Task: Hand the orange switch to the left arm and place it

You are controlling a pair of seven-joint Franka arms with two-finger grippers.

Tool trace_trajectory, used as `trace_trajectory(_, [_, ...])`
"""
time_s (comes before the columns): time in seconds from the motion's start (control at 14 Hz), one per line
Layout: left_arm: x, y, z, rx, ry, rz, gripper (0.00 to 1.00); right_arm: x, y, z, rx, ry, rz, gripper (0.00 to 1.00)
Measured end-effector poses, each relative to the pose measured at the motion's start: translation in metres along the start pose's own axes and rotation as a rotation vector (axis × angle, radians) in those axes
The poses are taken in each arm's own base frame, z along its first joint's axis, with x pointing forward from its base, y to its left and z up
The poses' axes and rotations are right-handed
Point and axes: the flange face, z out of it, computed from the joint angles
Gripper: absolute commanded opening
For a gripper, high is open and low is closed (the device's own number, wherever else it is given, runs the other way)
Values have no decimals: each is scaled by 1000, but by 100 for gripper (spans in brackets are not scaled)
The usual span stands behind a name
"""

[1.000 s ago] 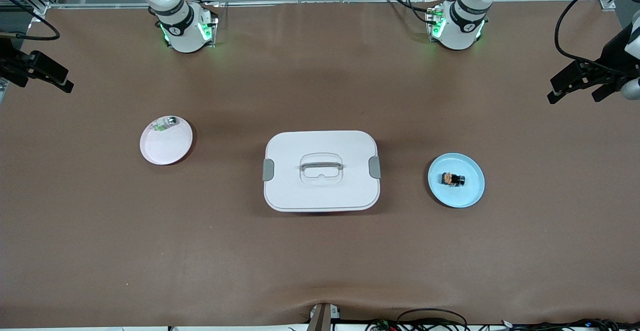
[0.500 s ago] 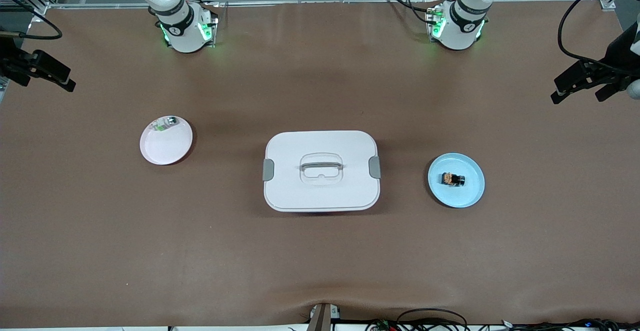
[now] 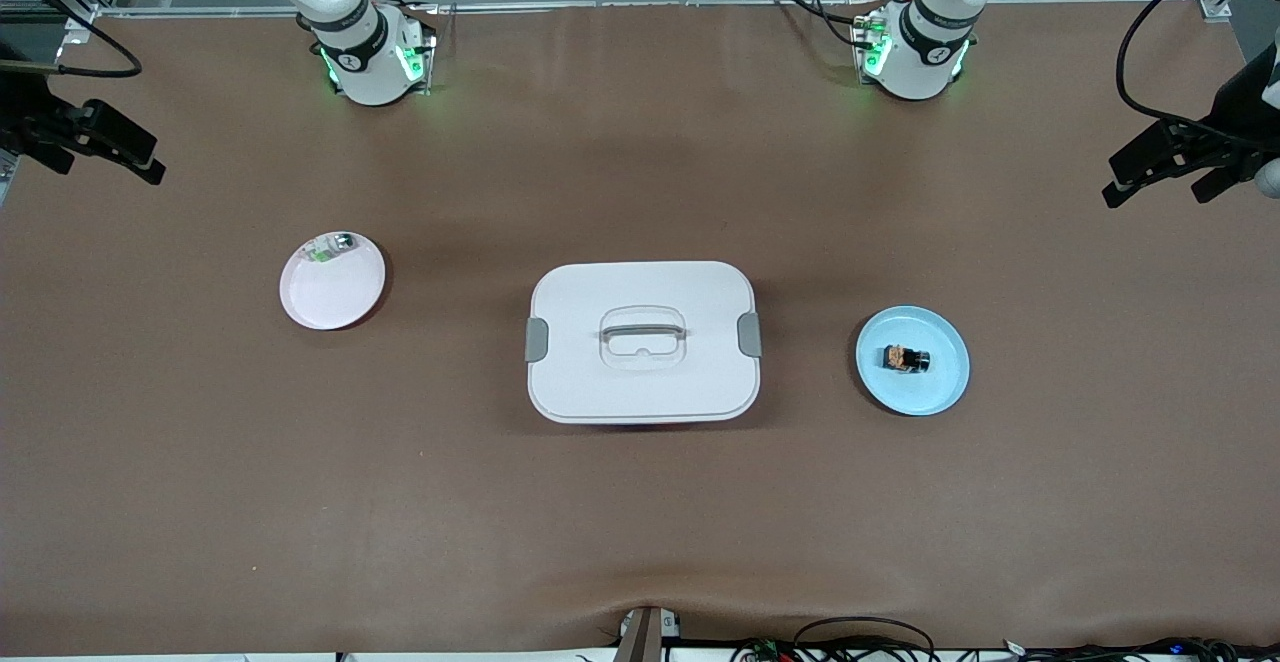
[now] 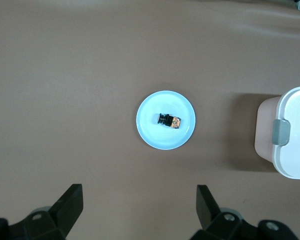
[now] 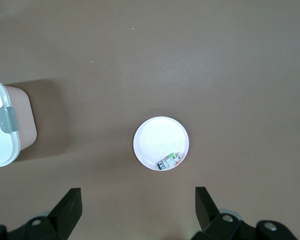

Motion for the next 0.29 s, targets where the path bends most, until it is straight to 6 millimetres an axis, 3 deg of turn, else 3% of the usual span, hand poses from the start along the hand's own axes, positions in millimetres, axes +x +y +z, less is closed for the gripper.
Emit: trace_trajectory(0.29, [0, 0, 0, 0, 1, 0, 100, -10, 1, 1, 0, 11, -1, 100])
